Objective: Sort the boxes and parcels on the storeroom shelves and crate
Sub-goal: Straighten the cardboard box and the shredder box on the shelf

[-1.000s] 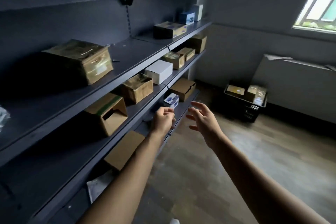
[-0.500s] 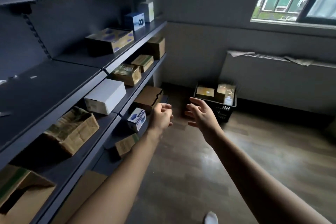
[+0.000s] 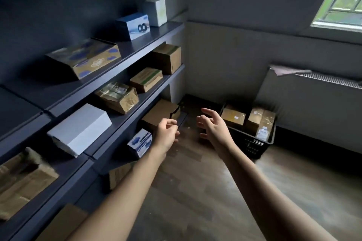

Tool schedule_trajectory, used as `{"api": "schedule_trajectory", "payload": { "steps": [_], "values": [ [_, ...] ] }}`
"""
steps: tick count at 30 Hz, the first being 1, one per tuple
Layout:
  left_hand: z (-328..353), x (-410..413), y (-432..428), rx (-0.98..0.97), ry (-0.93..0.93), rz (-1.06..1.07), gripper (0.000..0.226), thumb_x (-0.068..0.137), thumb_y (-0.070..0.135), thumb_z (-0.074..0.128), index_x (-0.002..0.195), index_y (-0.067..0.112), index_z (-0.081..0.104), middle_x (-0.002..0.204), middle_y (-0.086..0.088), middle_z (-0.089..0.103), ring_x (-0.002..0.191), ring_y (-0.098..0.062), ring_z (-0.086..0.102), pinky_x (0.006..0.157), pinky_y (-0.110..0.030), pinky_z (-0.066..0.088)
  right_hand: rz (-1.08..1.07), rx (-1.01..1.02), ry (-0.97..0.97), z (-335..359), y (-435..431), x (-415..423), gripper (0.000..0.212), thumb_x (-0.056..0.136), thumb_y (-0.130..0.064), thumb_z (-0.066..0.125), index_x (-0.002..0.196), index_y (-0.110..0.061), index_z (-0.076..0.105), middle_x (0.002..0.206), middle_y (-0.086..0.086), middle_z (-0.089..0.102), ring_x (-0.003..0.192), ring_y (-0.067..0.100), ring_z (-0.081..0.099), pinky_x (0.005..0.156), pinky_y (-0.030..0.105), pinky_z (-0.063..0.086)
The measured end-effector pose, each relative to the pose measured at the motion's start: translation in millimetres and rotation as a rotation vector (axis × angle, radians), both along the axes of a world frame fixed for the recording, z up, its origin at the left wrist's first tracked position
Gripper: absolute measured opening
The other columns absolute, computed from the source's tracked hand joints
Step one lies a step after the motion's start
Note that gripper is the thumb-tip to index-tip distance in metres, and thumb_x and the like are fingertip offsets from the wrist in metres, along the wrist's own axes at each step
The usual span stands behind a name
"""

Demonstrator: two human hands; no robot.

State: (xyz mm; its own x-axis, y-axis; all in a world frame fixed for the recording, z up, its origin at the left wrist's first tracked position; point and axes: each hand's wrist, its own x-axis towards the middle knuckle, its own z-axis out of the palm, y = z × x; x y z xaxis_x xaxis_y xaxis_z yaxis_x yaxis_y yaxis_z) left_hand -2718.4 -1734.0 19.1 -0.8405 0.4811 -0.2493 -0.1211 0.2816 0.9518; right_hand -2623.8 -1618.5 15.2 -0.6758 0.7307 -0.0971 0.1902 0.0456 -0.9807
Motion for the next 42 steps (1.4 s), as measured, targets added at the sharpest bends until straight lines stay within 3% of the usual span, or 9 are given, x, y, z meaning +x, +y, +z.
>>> {"api": "schedule_trajectory", "payload": {
  "steps": [5, 13, 17, 22, 25, 28, 30, 39, 42],
  "values": [
    [-25, -56, 53, -0.012, -0.039, 0.106, 0.014, 0.095, 0.005, 0.048, 0.099, 0.015, 0.057, 0.095, -0.005, 0.060, 0.084, -0.017, 0.061, 0.075, -0.037, 0.053, 0.104, -0.108, -0.014, -19, 61, -64, 0.032, 0.100, -0.023, 0.049, 0.132, -0.020, 0.052, 0.115, 0.005, 0.066, 0.095, 0.007, 0.064, 0.065, 0.022, 0.051],
    [-89, -178, 151, -0.035, -0.125, 0.256, 0.016, 0.093, 0.004, 0.050, 0.101, 0.013, 0.060, 0.095, -0.007, 0.065, 0.077, -0.014, 0.060, 0.084, -0.042, 0.053, 0.203, -0.100, -0.118, -70, 170, -200, 0.030, 0.099, -0.021, 0.052, 0.128, -0.018, 0.055, 0.112, 0.006, 0.068, 0.101, 0.014, 0.067, 0.076, 0.030, 0.054],
    [-122, -227, 198, -0.059, -0.207, 0.300, 0.016, 0.093, 0.006, 0.050, 0.101, 0.016, 0.060, 0.100, -0.009, 0.066, 0.096, -0.025, 0.063, 0.090, -0.047, 0.053, 0.289, -0.068, -0.177, -102, 217, -259, 0.027, 0.099, -0.020, 0.052, 0.125, -0.020, 0.055, 0.113, 0.005, 0.067, 0.098, 0.011, 0.066, 0.075, 0.030, 0.055],
    [-165, -273, 238, -0.102, -0.260, 0.386, 0.024, 0.092, 0.005, 0.048, 0.089, 0.026, 0.057, 0.102, -0.007, 0.065, 0.099, -0.027, 0.064, 0.090, -0.049, 0.053, 0.390, -0.074, -0.223, -159, 259, -320, 0.021, 0.099, -0.021, 0.054, 0.119, -0.026, 0.057, 0.115, 0.005, 0.068, 0.102, 0.013, 0.066, 0.076, 0.030, 0.055],
    [-203, -295, 261, -0.105, -0.278, 0.432, 0.024, 0.092, 0.005, 0.049, 0.088, 0.027, 0.057, 0.100, -0.004, 0.064, 0.097, -0.027, 0.064, 0.088, -0.052, 0.053, 0.450, -0.080, -0.225, -202, 282, -356, 0.022, 0.099, -0.020, 0.053, 0.119, -0.023, 0.060, 0.117, 0.003, 0.068, 0.107, 0.014, 0.065, 0.079, 0.030, 0.055],
    [-248, -311, 285, -0.130, -0.266, 0.538, 0.023, 0.091, 0.006, 0.051, 0.086, 0.027, 0.058, 0.095, -0.002, 0.065, 0.095, -0.026, 0.065, 0.086, -0.051, 0.054, 0.500, -0.077, -0.226, -257, 304, -386, 0.027, 0.098, -0.020, 0.054, 0.124, -0.016, 0.060, 0.119, 0.001, 0.067, 0.111, 0.013, 0.063, 0.095, 0.043, 0.053],
    [-280, -319, 300, -0.130, -0.260, 0.614, 0.025, 0.092, 0.004, 0.049, 0.086, 0.027, 0.058, 0.093, -0.001, 0.064, 0.095, -0.025, 0.065, 0.085, -0.048, 0.055, 0.557, -0.060, -0.217, -300, 317, -402, 0.028, 0.098, -0.018, 0.054, 0.125, -0.013, 0.060, 0.118, 0.001, 0.067, 0.111, 0.012, 0.063, 0.099, 0.045, 0.051],
    [-473, -377, 332, -0.088, -0.189, 0.769, 0.032, 0.092, -0.001, 0.042, 0.085, 0.027, 0.055, 0.087, 0.003, 0.060, 0.093, -0.027, 0.063, 0.088, -0.050, 0.053, 0.701, 0.025, -0.104, -494, 346, -478, 0.026, 0.099, -0.015, 0.051, 0.125, -0.015, 0.059, 0.114, -0.006, 0.064, 0.108, 0.009, 0.061, 0.095, 0.030, 0.049],
    [-537, -400, 325, -0.090, -0.104, 0.769, 0.031, 0.093, -0.001, 0.042, 0.088, 0.027, 0.054, 0.095, 0.003, 0.060, 0.100, -0.025, 0.062, 0.093, -0.049, 0.051, 0.723, 0.024, -0.036, -555, 343, -505, 0.026, 0.099, -0.012, 0.049, 0.123, -0.018, 0.058, 0.113, -0.009, 0.064, 0.109, 0.002, 0.060, 0.098, 0.025, 0.048]
  ]
}}
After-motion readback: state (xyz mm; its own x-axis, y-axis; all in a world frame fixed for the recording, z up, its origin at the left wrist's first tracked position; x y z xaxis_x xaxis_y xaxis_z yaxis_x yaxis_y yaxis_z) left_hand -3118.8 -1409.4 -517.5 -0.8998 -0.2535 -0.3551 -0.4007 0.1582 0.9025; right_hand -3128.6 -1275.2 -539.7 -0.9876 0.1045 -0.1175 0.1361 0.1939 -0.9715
